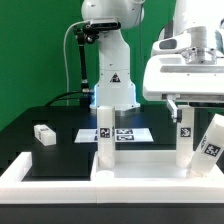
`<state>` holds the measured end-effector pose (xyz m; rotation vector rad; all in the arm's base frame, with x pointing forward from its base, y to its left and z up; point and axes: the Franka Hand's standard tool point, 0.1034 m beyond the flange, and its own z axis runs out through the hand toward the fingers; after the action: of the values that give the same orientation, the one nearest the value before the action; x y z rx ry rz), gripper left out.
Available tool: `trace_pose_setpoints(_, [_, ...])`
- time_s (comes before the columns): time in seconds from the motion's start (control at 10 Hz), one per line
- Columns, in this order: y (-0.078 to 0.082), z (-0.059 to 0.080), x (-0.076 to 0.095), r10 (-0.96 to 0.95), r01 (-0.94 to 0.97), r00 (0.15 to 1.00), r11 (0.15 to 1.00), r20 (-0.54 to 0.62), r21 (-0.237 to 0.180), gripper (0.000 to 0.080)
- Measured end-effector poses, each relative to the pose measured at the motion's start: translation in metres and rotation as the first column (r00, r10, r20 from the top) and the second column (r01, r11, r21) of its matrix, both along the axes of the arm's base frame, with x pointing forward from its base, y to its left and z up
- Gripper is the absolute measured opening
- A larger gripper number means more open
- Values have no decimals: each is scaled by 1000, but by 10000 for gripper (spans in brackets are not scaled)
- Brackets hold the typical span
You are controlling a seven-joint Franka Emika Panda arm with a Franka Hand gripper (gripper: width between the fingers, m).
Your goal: Assemble desk
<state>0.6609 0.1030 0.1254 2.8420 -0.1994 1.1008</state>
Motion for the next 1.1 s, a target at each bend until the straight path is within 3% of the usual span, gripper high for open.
trace_pose_setpoints(0.2, [6,5,1,-2,4,999,1000,-54,20,649])
trace_pose_setpoints(0.4, [19,34,13,-2,8,997,998,-80,70,649])
trace_pose_setpoints(0.6, [19,29,18,-15,34,978,996,-209,86,649])
trace_pose_setpoints(0.9, [-6,25,25,-60,114,893,989,-447,96,649])
trace_pose_setpoints(1.1, [-16,31,30,-91,184,807,978,-584,102,649])
